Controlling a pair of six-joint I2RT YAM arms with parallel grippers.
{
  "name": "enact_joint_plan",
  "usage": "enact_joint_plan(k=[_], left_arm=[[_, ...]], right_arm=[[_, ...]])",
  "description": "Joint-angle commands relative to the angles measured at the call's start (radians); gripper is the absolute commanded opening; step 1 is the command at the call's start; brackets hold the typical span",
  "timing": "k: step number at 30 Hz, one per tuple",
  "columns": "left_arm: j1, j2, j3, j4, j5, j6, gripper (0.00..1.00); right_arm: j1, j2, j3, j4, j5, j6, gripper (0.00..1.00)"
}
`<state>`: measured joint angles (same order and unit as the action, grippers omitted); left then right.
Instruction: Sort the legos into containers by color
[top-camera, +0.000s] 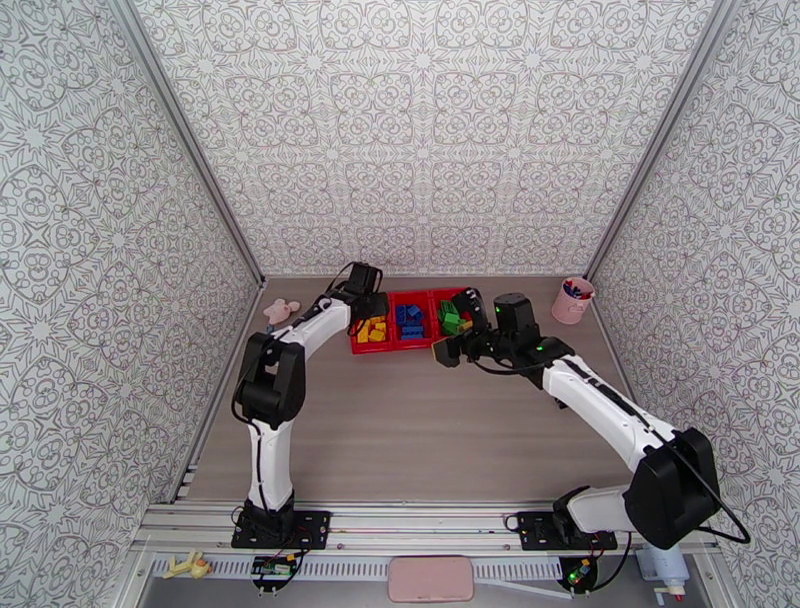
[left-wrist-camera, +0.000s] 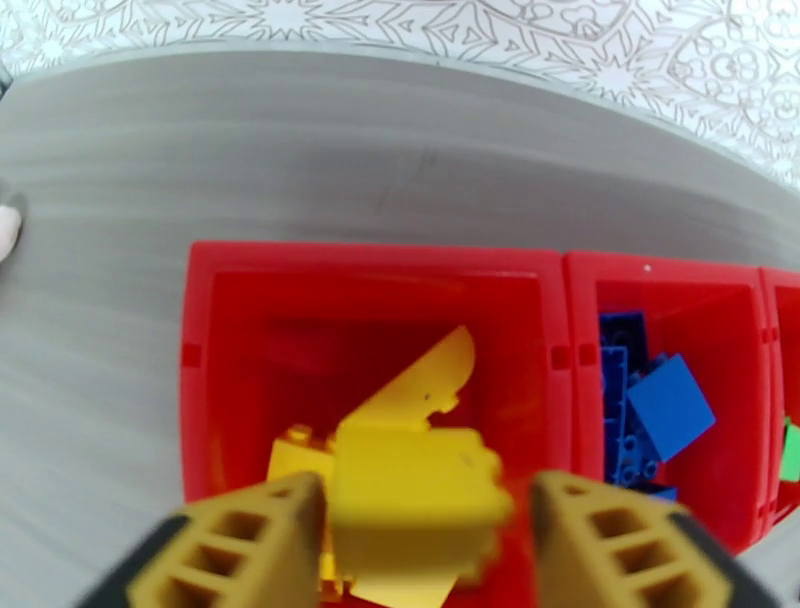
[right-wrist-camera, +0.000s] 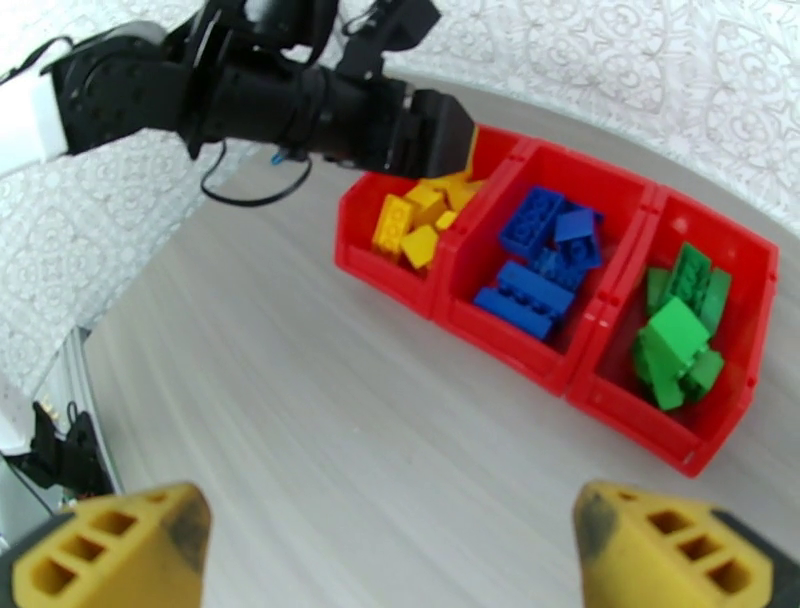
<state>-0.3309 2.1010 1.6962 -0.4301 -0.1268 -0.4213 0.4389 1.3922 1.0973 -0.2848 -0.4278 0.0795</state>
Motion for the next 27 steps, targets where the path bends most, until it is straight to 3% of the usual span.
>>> enact_joint_plan(k=[1, 4, 7, 11, 16, 21, 25, 27], left_arm=[[0.001, -0.038, 0.014, 0.034, 0.009, 0.039, 0.85], [0.001, -0.112, -0.069, 0.07, 0.022, 0.055, 0.99], [-0.007, -0.237, -0.234, 0.175, 0.006, 0.079, 1.0], [-0.036, -0.437, -0.488, 0.325, -0.122, 0.149, 1.0], [-0.033, -0.659, -0.765, 0.435, -0.187, 0.261, 1.0], [0.035, -0.829, -1.002, 0.549, -0.174, 0.326, 1.0], [0.105, -0.915, -1.151, 0.66, -0.173, 0.393, 1.0], [0.164, -0.945, -1.186, 0.72, -0.096, 0.397, 1.0]], right_arm=[[-0.01, -0.06, -0.029, 0.048, 0.122, -0.011, 1.0], [-0.034, -0.112, -0.118, 0.155, 0.194, -0.002, 1.0], [-0.071, -0.141, -0.179, 0.226, 0.261, 0.003, 1.0], [-0.134, -0.163, -0.26, 0.294, 0.36, -0.007, 1.0], [-0.228, -0.172, -0.4, 0.44, 0.481, -0.018, 1.0], [-0.29, -0.14, -0.515, 0.545, 0.583, -0.065, 1.0], [-0.354, -0.088, -0.619, 0.759, 0.55, -0.06, 1.0], [-0.374, -0.042, -0.643, 0.842, 0.525, -0.062, 1.0]])
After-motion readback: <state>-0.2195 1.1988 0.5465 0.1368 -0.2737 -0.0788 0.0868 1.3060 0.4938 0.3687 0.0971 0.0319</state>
